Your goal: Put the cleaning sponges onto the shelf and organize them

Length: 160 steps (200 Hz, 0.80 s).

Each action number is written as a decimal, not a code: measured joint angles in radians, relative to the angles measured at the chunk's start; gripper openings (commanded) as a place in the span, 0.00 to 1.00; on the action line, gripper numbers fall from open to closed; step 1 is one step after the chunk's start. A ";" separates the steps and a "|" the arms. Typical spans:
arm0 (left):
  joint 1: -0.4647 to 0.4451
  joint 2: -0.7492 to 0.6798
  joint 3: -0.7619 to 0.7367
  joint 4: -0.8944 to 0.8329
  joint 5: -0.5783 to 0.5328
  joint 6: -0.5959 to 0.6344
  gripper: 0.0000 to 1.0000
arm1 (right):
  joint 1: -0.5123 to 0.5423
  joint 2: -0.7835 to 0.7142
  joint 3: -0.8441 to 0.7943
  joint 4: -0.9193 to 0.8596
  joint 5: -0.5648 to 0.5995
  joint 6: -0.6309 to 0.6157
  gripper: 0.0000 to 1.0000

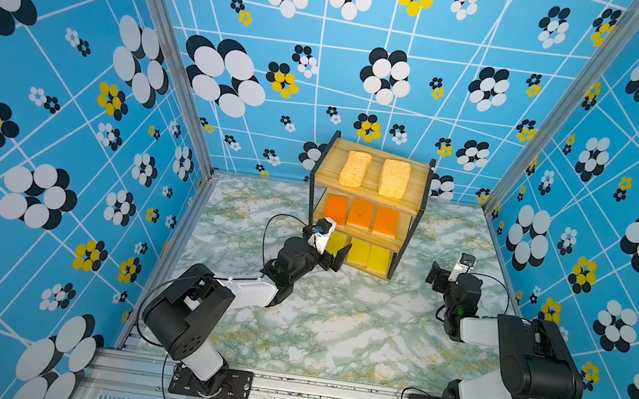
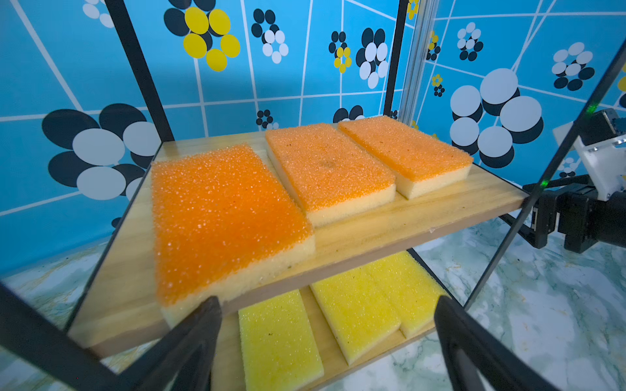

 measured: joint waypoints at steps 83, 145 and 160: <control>0.006 0.018 0.031 0.014 -0.001 0.024 0.99 | 0.000 0.000 0.000 0.000 0.000 0.000 0.99; 0.035 0.056 0.047 0.032 0.000 0.024 0.99 | 0.000 0.000 0.000 0.000 0.000 0.000 0.99; 0.043 0.056 0.047 0.036 0.000 0.023 0.99 | 0.000 0.000 0.000 0.000 0.000 0.000 0.99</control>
